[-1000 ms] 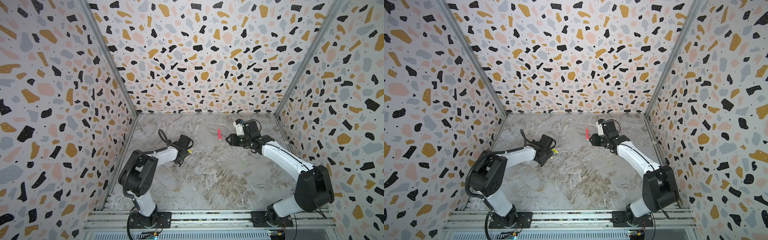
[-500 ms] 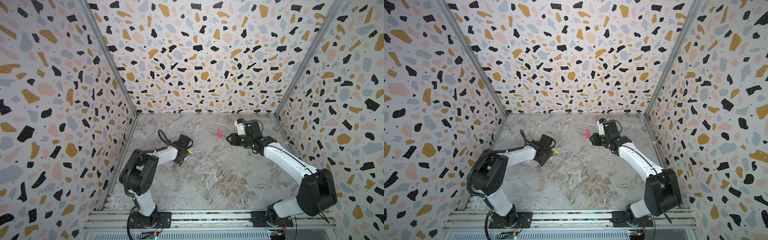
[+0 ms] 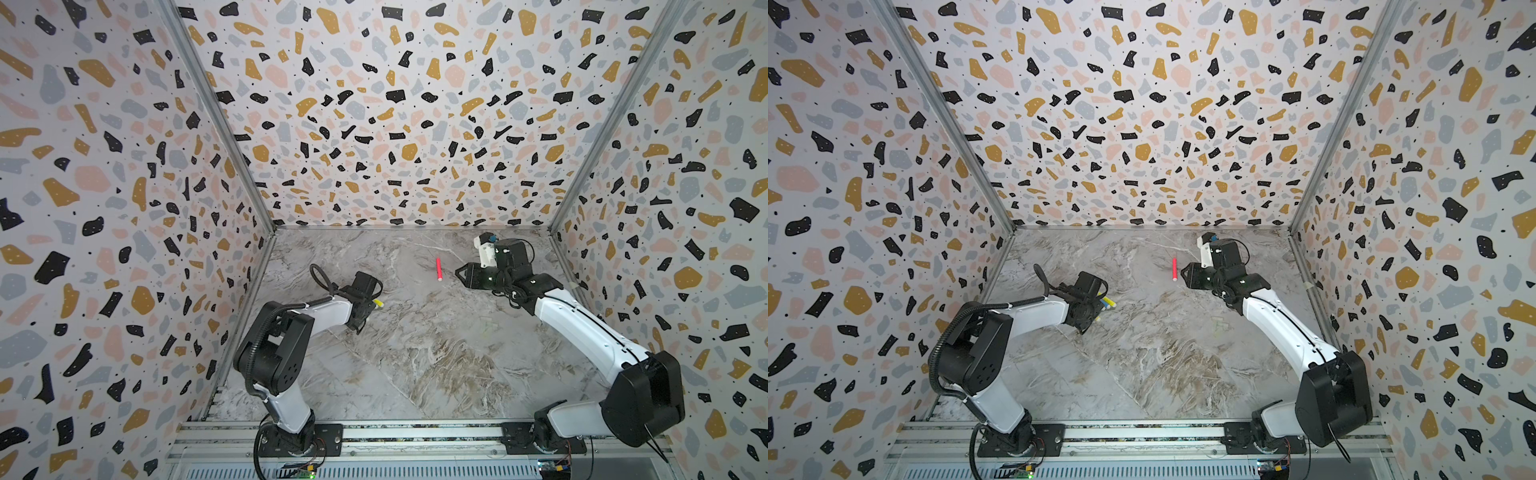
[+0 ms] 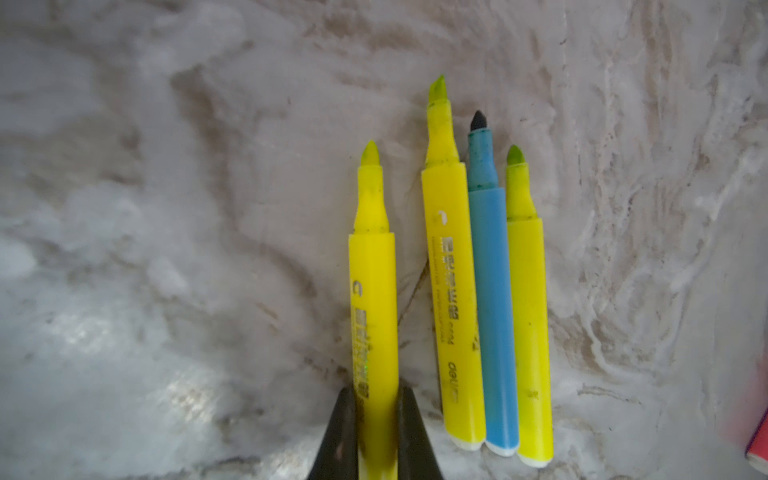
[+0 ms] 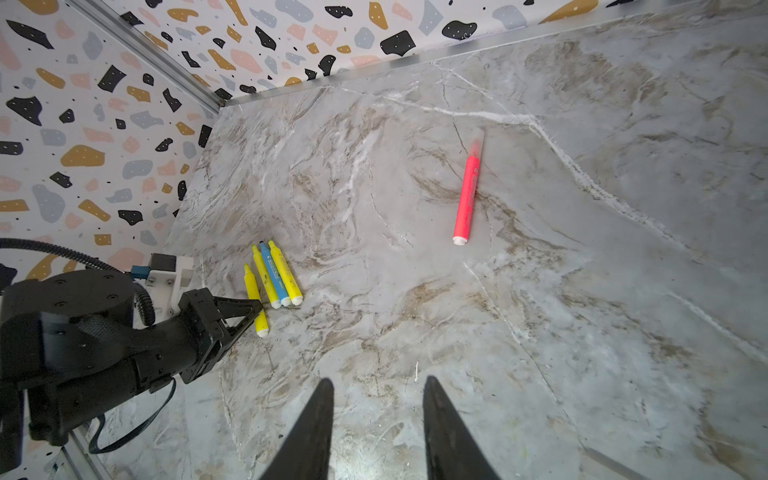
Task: Insert the pens into the pen caps
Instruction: 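Lift the yellow highlighter with the left gripper away from the others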
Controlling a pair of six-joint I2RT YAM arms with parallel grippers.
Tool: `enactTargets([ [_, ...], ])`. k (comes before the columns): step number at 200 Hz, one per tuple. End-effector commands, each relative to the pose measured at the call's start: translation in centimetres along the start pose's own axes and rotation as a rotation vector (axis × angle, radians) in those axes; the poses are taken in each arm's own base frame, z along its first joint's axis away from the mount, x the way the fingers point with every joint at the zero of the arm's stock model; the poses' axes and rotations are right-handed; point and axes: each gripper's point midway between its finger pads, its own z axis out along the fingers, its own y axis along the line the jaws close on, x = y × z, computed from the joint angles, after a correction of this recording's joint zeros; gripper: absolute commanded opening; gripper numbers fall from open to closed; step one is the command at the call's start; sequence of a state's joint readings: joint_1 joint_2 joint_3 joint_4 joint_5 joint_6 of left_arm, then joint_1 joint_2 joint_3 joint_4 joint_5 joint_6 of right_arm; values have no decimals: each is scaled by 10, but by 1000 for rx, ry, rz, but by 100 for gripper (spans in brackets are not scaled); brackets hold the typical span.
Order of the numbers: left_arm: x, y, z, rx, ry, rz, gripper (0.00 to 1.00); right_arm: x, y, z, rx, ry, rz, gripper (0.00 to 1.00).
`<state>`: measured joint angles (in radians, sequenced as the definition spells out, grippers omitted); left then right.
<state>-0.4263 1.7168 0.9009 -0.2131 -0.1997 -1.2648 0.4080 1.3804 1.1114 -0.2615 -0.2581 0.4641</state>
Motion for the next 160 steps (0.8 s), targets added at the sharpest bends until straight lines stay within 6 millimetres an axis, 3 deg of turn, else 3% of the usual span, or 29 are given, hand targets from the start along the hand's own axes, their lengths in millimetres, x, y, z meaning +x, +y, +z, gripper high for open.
enactTargets([
  [1, 30, 56, 5, -150, 110, 17, 5, -4, 5, -12, -3, -24, 4, 37],
  [24, 30, 63, -4, -133, 94, 19, 0, -5, 7, -15, -13, -36, 9, 37],
  [52, 28, 53, -25, -89, 41, 78, 0, -5, 10, -18, -30, -42, 15, 37],
  [90, 40, 42, -48, -30, 36, 187, 0, 0, 13, -22, -53, -35, 9, 37],
  [129, 54, 30, -72, 83, 41, 323, 0, 26, 24, -20, -157, 38, -29, 38],
  [160, 80, 12, -85, 256, 106, 422, 0, 48, 39, -19, -301, 81, -23, 40],
])
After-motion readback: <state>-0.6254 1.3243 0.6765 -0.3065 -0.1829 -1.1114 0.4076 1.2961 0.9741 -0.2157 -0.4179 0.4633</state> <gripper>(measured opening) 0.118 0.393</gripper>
